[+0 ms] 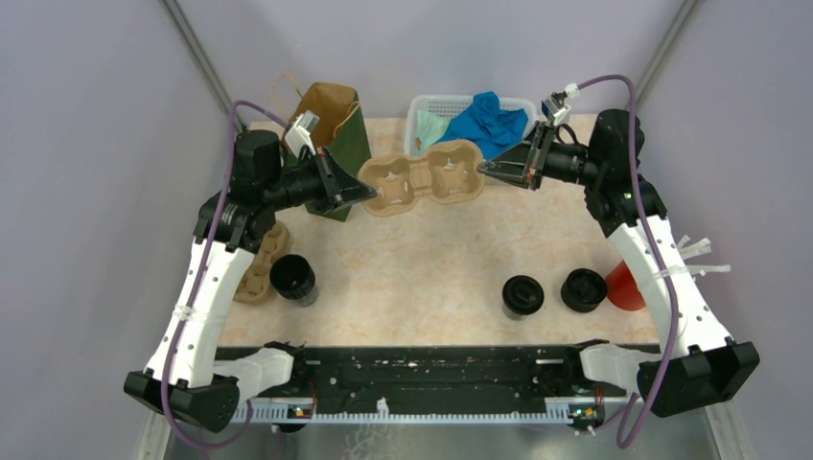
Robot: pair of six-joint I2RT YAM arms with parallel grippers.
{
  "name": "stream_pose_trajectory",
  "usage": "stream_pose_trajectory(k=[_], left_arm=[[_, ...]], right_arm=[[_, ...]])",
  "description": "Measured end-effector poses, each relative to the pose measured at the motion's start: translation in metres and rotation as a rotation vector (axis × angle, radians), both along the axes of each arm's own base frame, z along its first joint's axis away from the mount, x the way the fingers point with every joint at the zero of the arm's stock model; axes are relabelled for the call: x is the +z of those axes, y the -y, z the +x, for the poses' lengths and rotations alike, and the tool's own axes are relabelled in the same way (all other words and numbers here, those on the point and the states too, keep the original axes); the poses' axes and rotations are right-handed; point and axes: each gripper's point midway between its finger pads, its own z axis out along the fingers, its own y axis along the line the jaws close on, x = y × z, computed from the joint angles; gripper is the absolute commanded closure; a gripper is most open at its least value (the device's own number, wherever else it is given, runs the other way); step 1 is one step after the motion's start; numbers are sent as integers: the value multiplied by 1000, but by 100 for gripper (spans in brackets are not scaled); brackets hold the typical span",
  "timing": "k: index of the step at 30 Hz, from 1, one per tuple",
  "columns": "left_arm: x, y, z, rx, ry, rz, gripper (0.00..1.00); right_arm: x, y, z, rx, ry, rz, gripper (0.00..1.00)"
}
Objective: Pack the takeout coffee
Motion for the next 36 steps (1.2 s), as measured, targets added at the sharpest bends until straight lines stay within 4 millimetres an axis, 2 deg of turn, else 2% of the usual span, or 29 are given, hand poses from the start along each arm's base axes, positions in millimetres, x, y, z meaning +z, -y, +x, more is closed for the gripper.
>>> stream_pose_trajectory(k=[1,4,5,8,10,11,14,17,22,24,26,28,31,36], left_arm=[[0,0,0,1,-2,-1,100],[0,0,0,6,-10,-7,90],[1,0,0,7,-14,-9,82],[1,0,0,11,-18,-12,40],[0,-1,2,22,-21,-5,20],[-2,-3,3,35,-24,10,14],[-5,-19,10,136,-62,72,11],[-2,-47,21,303,-92,139,12],[1,-96,39,598,-127,238,18],[3,-101,49,627,-112,259,16],[12,-101,71,621,-39,277,11],[18,-97,95,595,50,298,5],[21,-91,130,541,181,346,5],[7,-84,182,449,343,475,5]], right_arm=[[-2,0,0,-2,-1,-6,100],[-10,2,2,-15,-8,-35,100],[-14,3,3,-22,-10,-47,100],[-21,5,5,-39,-17,-72,100],[-25,6,7,-59,-26,-87,100],[-28,8,9,-79,-33,-101,100],[-39,18,14,-163,-50,-162,100],[-43,38,19,-285,-37,-281,100],[-8,83,20,-484,135,-481,100],[6,99,10,-541,209,-538,100],[13,109,-1,-569,253,-570,100],[12,115,-9,-576,268,-594,100],[9,117,-17,-573,275,-608,100],[-3,115,-16,-545,245,-620,100]])
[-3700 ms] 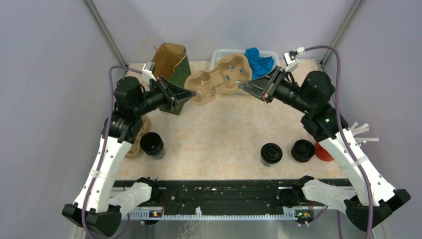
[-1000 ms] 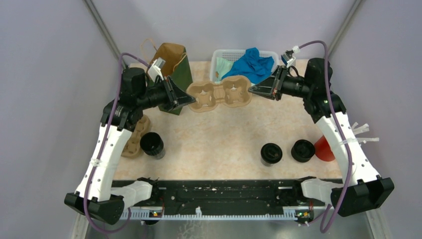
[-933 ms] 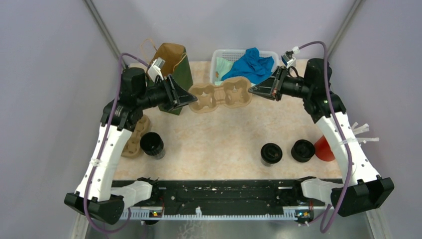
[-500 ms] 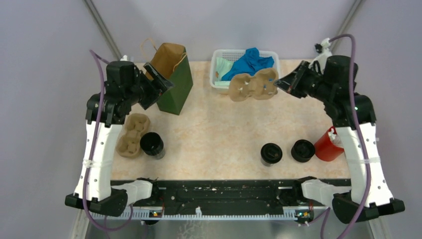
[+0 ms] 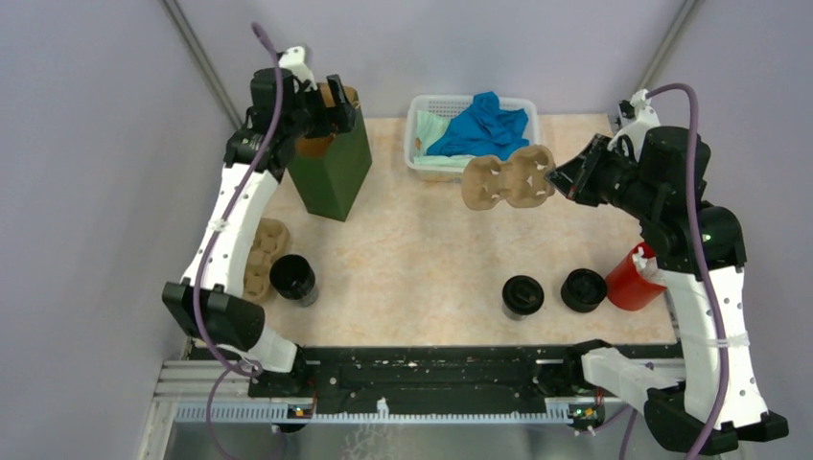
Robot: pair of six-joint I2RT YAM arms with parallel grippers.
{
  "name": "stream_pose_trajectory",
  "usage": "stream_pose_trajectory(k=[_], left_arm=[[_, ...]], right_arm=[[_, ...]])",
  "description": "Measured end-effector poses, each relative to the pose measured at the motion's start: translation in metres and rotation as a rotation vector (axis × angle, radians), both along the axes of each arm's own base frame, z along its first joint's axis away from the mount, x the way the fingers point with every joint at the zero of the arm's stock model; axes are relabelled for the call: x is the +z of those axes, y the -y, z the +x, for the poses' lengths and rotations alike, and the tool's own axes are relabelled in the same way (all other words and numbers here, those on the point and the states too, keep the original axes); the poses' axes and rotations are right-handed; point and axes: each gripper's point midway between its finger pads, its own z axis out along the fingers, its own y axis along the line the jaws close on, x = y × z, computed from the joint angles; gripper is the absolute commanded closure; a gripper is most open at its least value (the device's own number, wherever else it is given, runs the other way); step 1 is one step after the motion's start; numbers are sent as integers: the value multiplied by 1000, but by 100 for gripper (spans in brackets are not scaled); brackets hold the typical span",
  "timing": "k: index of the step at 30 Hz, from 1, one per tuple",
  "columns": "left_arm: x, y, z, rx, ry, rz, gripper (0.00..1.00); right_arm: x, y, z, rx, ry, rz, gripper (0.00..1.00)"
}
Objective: Pack the takeout coffee
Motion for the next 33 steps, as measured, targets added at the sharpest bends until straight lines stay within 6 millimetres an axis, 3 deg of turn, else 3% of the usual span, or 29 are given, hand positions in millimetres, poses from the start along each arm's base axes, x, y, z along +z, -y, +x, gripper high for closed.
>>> stream_pose_trajectory(k=[4,5,7,10,14,16,19,29,33], left_arm=[[-26,9,30,-107,27,141,10],[-32,11,35,-134,30,172,17],[-41,14,40,-178,36,229,42],[-43,16,43,-202,62,296,72],[-35,24,44,-238,112,330,89],[-33,32,39,-270,129,333,91],[-33,47,13,-338,141,333,94],[4,62,-128,-558,283,203,100],[-9,79,-166,-682,246,103,100]], right_arm=[[-8,-3,4,11,-29,-2,100],[-8,-4,5,14,-32,-1,100],[-8,-5,5,19,-34,1,100],[-9,-5,4,23,-36,2,100],[-9,-5,5,24,-43,0,100],[-8,-5,4,26,-51,-9,100],[-3,-4,3,34,-53,-26,100],[2,-3,-17,90,-75,-68,100],[9,-9,-23,123,-90,-51,100]])
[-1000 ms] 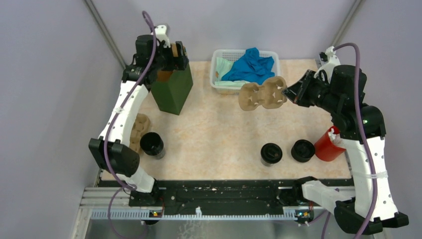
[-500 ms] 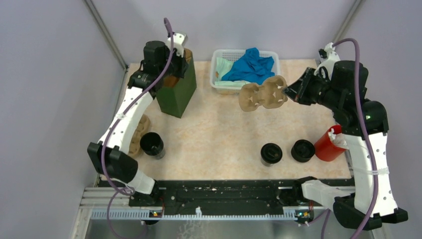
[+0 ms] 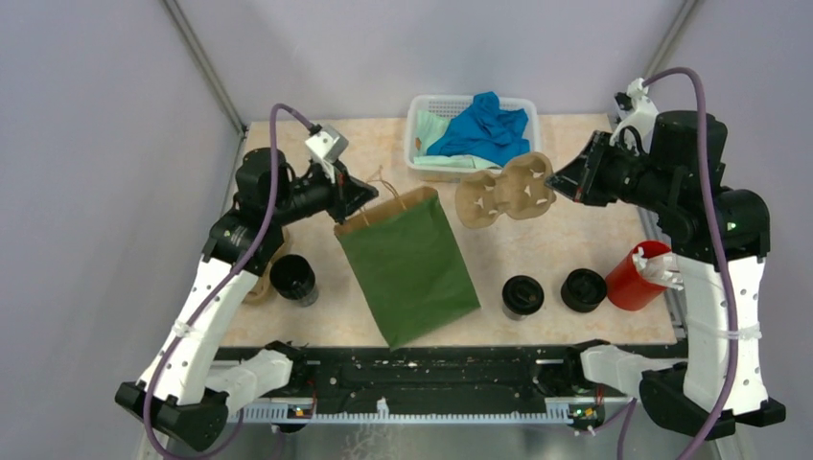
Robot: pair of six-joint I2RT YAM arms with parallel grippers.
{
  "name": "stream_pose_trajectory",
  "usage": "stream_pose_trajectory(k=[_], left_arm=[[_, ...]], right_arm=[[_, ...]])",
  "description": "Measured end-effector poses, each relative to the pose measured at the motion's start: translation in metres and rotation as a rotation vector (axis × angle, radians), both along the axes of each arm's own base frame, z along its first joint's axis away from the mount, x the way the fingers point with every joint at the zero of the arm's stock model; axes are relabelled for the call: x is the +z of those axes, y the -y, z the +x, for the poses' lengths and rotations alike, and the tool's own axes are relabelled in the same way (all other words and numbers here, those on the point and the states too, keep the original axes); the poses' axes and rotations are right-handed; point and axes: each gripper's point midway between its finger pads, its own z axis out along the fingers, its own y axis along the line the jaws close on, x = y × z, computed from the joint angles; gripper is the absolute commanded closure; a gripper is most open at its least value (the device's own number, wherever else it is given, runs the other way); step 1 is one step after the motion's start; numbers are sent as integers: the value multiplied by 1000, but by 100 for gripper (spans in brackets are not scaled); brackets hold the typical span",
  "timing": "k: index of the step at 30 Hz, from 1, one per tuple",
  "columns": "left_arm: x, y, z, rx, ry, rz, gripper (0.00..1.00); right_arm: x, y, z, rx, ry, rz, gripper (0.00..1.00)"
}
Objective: Pack the takeout coffee
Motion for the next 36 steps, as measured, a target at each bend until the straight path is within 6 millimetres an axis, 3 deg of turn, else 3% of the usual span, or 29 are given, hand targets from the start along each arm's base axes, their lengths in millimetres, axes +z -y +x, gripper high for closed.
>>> stream_pose_trajectory(k=[4,6,8,13,16,19,21,25,28,29,32,36], left_arm=[[-20,16,-14,-75,-90,-16,100],[-20,20,-13,-91,-97,-20,100],[-12,24,-8,-97,-87,-23,100],[29,37,20,-110,14,-35,100],[38,45,30,-124,55,-37,100],[31,56,34,-152,62,-28,100],[16,62,33,-167,52,-24,100],[-29,64,22,-182,-26,-9,76],[-52,64,8,-204,-108,-9,40],[-53,64,3,-214,-134,-17,26],[-47,62,-7,-215,-184,-30,3],[-13,54,-15,-158,-228,-58,1]], right_arm=[[18,-2,1,4,16,13,100],[26,-1,1,2,31,16,100],[32,-1,1,-5,40,20,100],[39,1,3,-29,44,34,100],[39,2,5,-48,36,41,100],[39,3,7,-67,27,50,100],[39,3,8,-80,21,58,100],[41,2,9,-102,8,90,100],[44,0,9,-115,-5,130,100],[44,-1,8,-119,-10,145,100],[46,-4,4,-125,-28,181,100],[50,-7,-1,-124,-43,221,100]])
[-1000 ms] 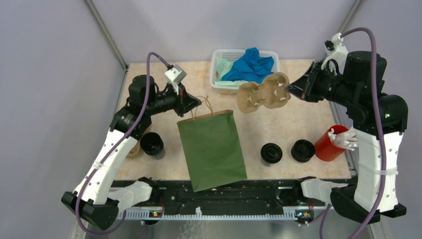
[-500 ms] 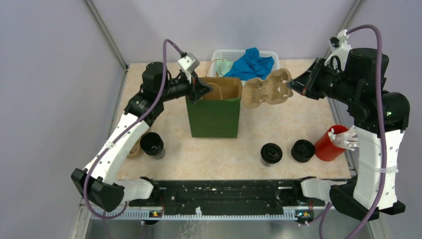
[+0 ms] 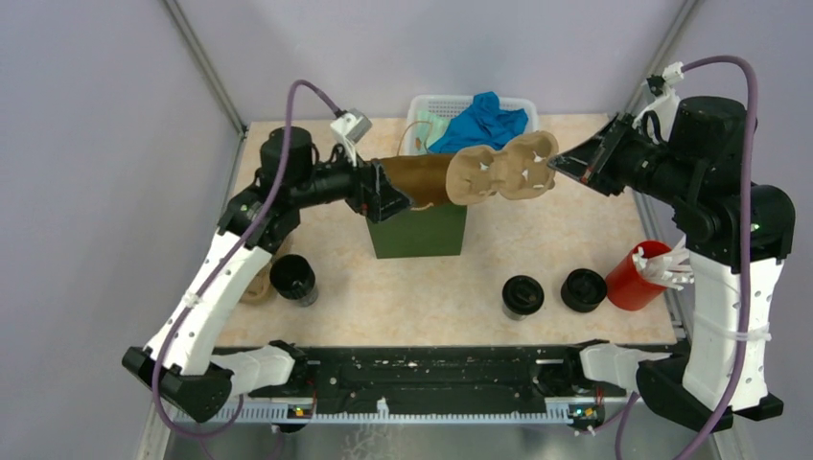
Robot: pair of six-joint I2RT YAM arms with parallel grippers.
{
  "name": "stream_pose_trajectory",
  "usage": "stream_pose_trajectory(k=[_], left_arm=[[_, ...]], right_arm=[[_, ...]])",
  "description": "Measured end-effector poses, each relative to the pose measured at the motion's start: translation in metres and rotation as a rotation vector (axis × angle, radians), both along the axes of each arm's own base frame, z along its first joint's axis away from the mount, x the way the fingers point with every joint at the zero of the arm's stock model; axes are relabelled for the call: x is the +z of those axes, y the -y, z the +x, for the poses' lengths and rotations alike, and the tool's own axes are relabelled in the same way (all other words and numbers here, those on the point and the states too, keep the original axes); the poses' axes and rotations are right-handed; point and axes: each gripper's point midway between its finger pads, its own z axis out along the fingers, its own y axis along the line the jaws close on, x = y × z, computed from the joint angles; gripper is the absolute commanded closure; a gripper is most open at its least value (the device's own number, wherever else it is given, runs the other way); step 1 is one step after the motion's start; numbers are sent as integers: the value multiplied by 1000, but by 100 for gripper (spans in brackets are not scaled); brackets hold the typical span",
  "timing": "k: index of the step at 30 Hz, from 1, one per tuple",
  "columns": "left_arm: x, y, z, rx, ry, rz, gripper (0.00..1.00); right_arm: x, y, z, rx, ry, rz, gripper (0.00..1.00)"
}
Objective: Pack the takeout coffee
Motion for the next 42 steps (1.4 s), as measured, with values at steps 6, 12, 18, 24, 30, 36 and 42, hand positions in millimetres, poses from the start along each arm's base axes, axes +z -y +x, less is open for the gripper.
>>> stream_pose_trajectory(k=[6,12,18,24,30,36,42], left_arm=[[76,-22,-1,191,-26,-84,7],[37,-65,33,515,-220,-13,17],[-24,-103,70,713,-397,60,37],[-37,-115,97,740,-449,27,48],[-69,-97,120,663,-532,48,52],[-77,-95,139,648,-517,89,61],[-63,-92,145,638,-456,110,66]], right_arm=[[1,-11,5,26,-41,60,100],[-15,-23,26,53,-131,82,100],[-15,-32,49,69,-157,89,100],[3,-36,59,86,-105,96,100],[14,-35,61,99,-58,79,100],[6,-35,64,110,-67,49,100],[-2,-35,69,120,-83,25,100]])
